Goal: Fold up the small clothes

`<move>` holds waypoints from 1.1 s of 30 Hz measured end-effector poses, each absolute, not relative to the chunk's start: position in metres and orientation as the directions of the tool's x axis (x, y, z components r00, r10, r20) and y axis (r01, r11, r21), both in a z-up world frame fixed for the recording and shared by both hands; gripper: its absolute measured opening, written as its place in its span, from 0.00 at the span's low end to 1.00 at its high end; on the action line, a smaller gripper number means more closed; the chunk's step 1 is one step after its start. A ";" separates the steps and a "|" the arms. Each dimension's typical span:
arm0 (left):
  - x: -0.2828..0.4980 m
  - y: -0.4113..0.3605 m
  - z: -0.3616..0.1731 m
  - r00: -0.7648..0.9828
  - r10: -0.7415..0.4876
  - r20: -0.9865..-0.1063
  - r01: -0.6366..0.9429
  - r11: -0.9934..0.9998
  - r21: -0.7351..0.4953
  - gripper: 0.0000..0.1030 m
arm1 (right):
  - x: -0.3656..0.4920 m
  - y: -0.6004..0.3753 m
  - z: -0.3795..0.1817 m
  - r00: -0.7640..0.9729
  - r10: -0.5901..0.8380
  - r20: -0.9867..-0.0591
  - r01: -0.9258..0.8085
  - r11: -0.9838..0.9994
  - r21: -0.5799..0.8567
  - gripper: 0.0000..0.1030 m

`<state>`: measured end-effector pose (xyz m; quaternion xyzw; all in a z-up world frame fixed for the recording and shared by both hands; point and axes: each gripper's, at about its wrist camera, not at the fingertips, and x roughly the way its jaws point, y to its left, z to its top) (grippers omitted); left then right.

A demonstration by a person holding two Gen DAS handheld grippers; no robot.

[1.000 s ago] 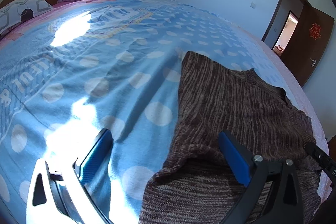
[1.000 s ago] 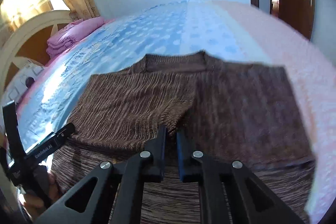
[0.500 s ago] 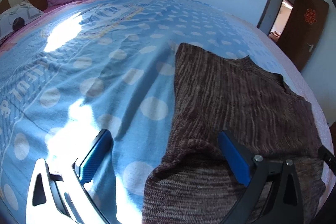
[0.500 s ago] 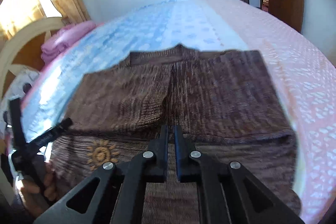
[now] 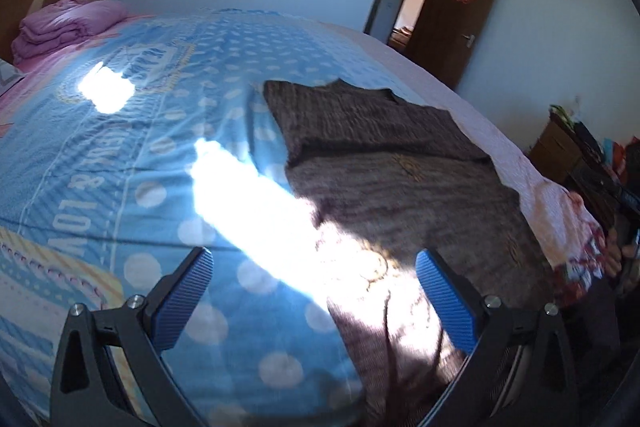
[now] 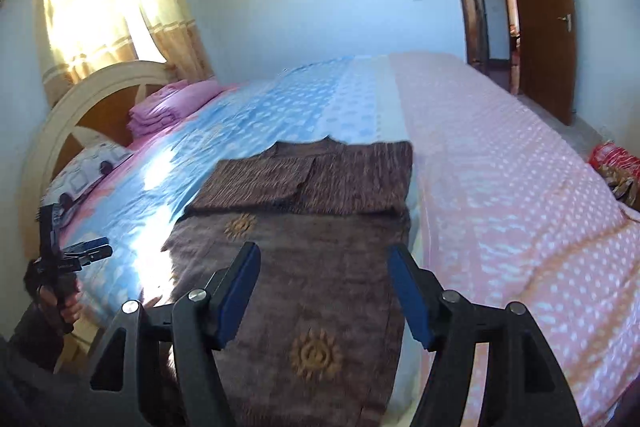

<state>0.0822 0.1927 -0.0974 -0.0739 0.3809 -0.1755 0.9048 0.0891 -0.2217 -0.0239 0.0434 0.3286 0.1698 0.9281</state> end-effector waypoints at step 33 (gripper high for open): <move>0.019 0.130 -0.195 0.391 -0.471 -0.791 0.375 0.866 -0.330 0.80 | 0.020 -0.203 -0.163 0.437 0.042 -0.898 -0.199 0.979 -0.051 0.48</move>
